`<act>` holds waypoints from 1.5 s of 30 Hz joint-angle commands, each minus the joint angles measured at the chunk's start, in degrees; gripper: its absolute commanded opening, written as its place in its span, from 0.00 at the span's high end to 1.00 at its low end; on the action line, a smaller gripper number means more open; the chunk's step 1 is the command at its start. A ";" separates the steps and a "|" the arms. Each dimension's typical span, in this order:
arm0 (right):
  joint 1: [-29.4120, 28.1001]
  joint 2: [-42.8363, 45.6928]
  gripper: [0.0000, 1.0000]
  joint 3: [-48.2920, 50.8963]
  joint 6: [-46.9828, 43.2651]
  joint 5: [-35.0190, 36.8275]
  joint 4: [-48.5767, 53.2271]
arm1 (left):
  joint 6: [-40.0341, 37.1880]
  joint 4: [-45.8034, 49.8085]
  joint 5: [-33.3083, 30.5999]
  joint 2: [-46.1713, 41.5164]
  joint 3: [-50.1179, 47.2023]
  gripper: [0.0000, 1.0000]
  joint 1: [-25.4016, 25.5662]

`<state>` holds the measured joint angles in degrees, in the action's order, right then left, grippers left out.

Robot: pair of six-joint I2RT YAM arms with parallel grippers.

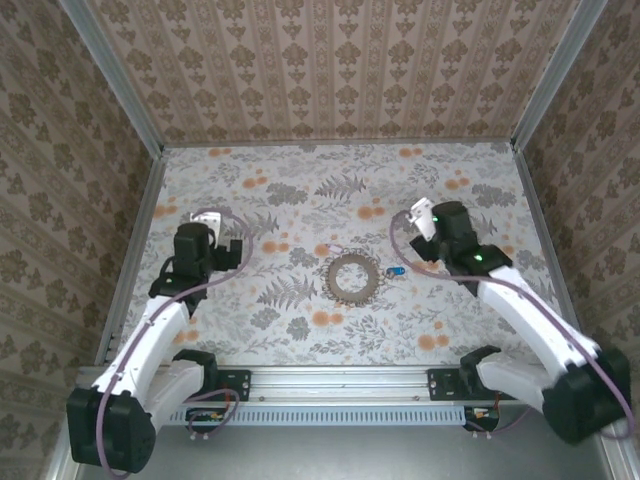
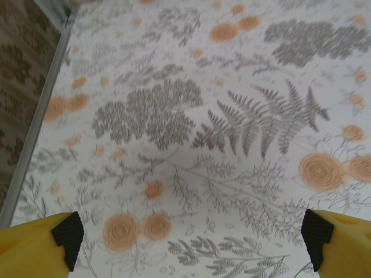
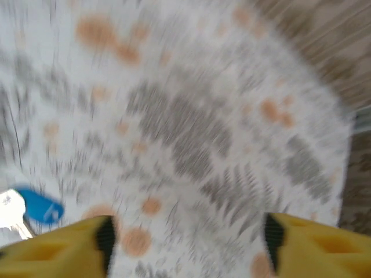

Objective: Put the keys on the keyring

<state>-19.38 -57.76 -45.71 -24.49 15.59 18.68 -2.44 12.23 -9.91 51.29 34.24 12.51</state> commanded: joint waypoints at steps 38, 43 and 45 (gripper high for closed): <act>19.69 -29.52 0.01 23.55 28.22 -11.52 -69.43 | -4.40 -69.63 16.27 37.66 -14.41 0.00 -10.91; 18.59 -29.80 0.00 22.31 26.20 -12.58 -67.51 | -1.67 -60.33 15.65 36.27 -11.03 0.00 -12.54; 18.60 -29.73 0.00 22.33 26.18 -12.52 -67.38 | -1.47 -61.29 15.29 36.67 -11.15 0.00 -12.54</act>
<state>-0.54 -87.72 -22.81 2.59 4.23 -51.20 -5.56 -47.92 4.60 88.14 21.06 0.27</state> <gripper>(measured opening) 0.997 0.999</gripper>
